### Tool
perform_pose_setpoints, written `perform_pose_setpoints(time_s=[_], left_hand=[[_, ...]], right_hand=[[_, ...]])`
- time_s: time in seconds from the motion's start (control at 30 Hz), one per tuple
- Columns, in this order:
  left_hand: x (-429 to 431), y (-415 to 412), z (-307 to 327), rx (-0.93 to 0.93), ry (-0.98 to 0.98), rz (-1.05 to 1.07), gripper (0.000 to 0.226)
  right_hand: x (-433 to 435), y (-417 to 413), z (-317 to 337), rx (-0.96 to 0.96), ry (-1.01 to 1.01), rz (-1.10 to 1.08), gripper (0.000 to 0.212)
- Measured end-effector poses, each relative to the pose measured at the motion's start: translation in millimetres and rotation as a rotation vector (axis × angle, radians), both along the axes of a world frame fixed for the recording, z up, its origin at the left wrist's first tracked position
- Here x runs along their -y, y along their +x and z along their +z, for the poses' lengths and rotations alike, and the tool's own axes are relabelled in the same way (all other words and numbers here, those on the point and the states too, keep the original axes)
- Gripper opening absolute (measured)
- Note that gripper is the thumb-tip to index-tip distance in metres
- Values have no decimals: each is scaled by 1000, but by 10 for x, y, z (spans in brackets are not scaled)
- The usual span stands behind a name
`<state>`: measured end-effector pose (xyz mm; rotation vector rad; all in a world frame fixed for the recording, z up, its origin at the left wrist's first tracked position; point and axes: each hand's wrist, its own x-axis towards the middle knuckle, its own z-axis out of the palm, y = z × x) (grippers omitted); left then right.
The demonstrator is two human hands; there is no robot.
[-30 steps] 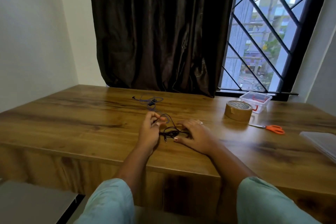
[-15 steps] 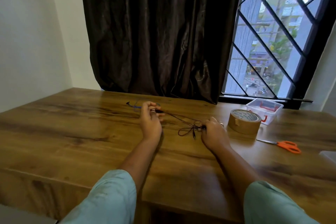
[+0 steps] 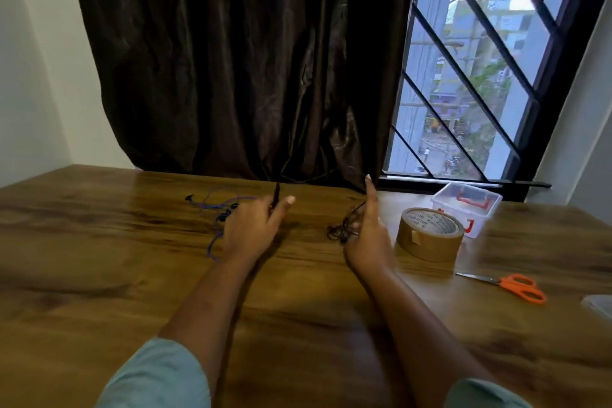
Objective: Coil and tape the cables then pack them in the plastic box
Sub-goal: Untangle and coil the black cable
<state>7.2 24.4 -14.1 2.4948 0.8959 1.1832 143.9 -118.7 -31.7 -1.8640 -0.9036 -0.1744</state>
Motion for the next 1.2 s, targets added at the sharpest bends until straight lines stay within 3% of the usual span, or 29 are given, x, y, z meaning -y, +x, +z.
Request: perform_pose_setpoints(time_s=[0.1, 0.23, 0.33, 0.5, 0.63, 0.77, 0.87, 1.03, 1.13, 1.2], left_hand=[[-10, -58, 53, -144, 193, 83, 44], [-59, -196, 42, -175, 183, 190, 26], [-67, -273, 68, -135, 186, 338, 23], [-83, -253, 19, -52, 154, 323, 17], [-94, -130, 0, 336, -178, 95, 13], [130, 61, 95, 584, -918, -340, 27], [243, 87, 92, 537, -1276, -578, 49], [180, 41, 75, 574, -1535, -894, 98], [200, 15, 117, 635, -1522, -1059, 101], [173, -9, 146, 678, -1444, -1100, 93]], right_hand=[[-11, 5, 30, -123, 157, 137, 116], [-24, -8, 64, -161, 319, 247, 113], [-36, -8, 76, -171, 446, 182, 105], [-55, -13, 34, -141, 361, 163, 100], [-57, -6, 24, -56, 232, -48, 73], [-86, 17, -2, -73, 14, -78, 21], [-97, 0, -12, -13, -52, -97, 35], [-55, 17, 38, -27, -93, -165, 47], [-47, 3, 29, 48, -152, -186, 31], [-18, -23, 41, 232, -215, -244, 15]])
